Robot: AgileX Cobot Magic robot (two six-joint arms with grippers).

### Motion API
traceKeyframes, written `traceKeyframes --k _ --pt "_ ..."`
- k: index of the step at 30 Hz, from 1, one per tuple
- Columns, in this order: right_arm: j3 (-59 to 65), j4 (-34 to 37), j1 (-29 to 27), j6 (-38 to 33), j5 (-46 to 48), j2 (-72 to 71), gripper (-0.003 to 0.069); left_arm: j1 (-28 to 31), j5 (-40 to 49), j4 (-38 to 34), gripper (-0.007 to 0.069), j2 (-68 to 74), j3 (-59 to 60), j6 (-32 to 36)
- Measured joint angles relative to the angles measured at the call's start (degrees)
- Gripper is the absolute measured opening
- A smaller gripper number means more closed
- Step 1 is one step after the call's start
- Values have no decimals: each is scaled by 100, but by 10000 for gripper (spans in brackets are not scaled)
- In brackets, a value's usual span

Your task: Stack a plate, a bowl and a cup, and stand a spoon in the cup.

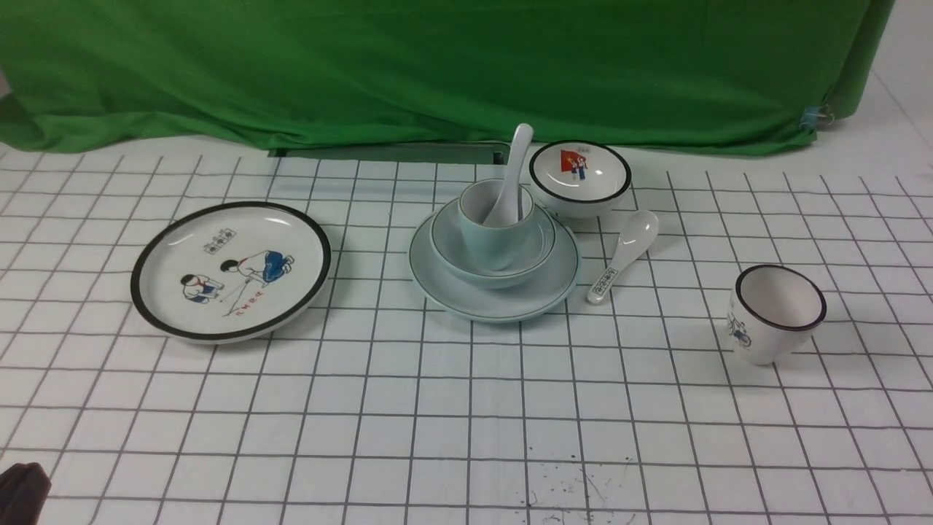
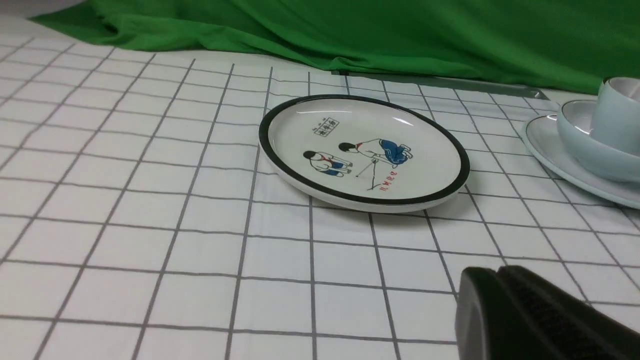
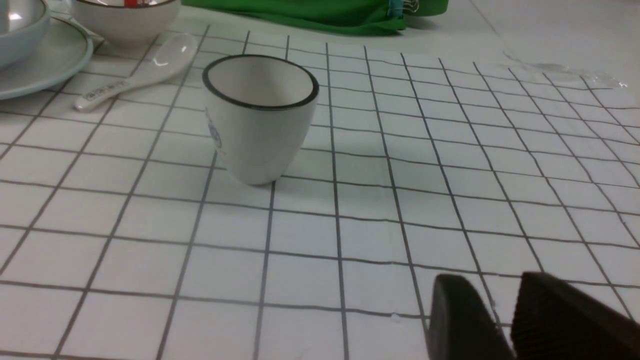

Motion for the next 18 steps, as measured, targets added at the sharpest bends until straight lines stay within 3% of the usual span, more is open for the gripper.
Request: traceKeyframes --k 18 --pt "0 5 0 0 0 0 239 8 17 307 -32 0 0 299"
